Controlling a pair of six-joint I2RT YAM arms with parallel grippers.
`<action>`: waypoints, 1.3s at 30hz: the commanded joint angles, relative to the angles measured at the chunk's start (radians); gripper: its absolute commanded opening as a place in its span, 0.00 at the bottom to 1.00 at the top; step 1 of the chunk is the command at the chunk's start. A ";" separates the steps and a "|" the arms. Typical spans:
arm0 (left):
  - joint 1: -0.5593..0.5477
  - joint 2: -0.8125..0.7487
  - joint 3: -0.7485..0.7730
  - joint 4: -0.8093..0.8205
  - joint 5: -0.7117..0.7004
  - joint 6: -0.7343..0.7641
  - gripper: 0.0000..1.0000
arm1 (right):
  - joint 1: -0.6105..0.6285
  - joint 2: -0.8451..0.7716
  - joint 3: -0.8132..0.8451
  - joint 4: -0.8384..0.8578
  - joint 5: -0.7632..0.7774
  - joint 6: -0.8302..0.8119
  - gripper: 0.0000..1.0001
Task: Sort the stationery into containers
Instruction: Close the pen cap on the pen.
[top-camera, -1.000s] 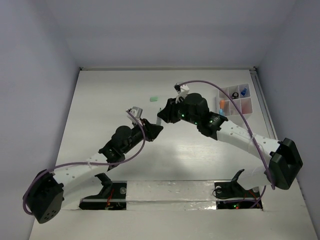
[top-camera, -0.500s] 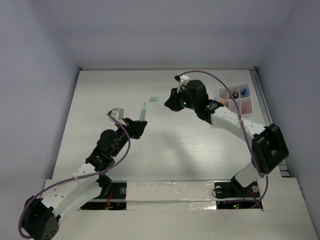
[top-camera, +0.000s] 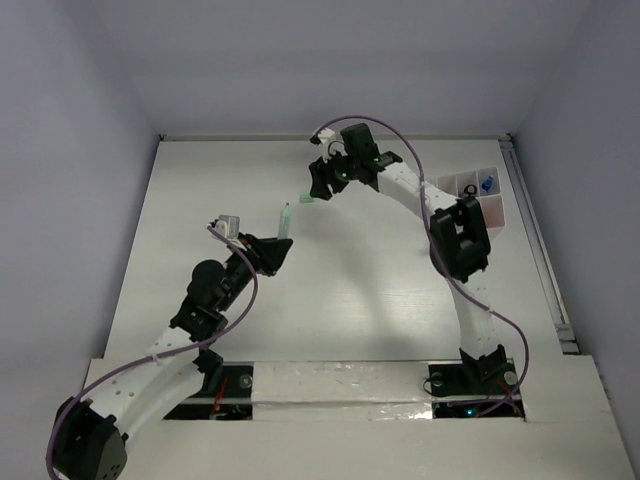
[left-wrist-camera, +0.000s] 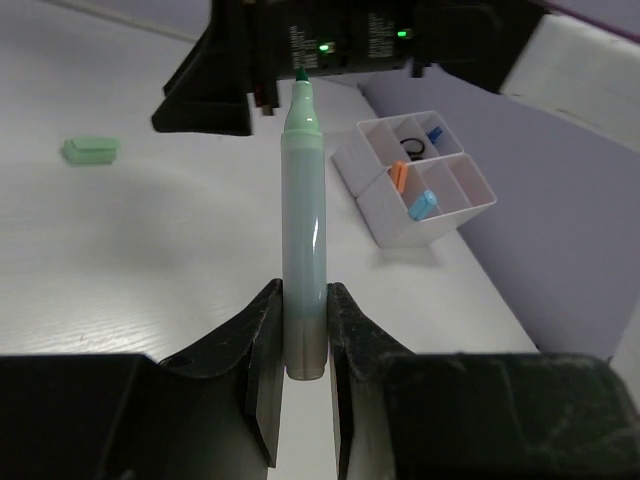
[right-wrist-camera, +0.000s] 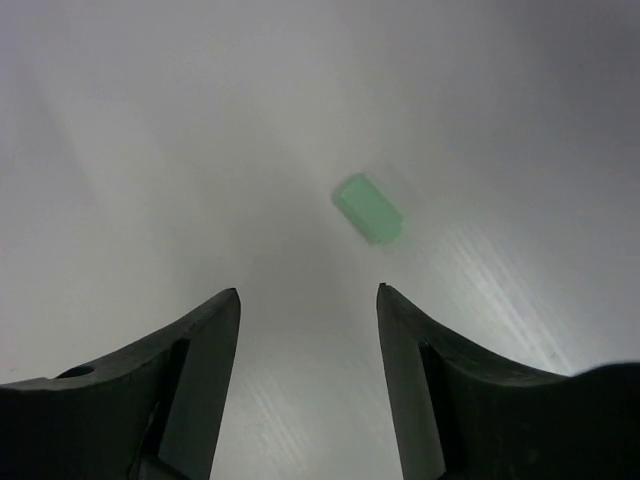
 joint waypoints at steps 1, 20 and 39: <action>0.006 -0.062 -0.011 0.109 0.026 -0.005 0.00 | -0.017 0.140 0.256 -0.257 -0.052 -0.153 0.66; 0.025 0.060 -0.007 0.144 -0.002 0.041 0.00 | 0.003 0.443 0.640 -0.369 -0.025 -0.307 0.88; 0.034 0.034 -0.011 0.123 -0.026 0.081 0.00 | 0.110 0.526 0.623 -0.209 0.190 -0.342 0.66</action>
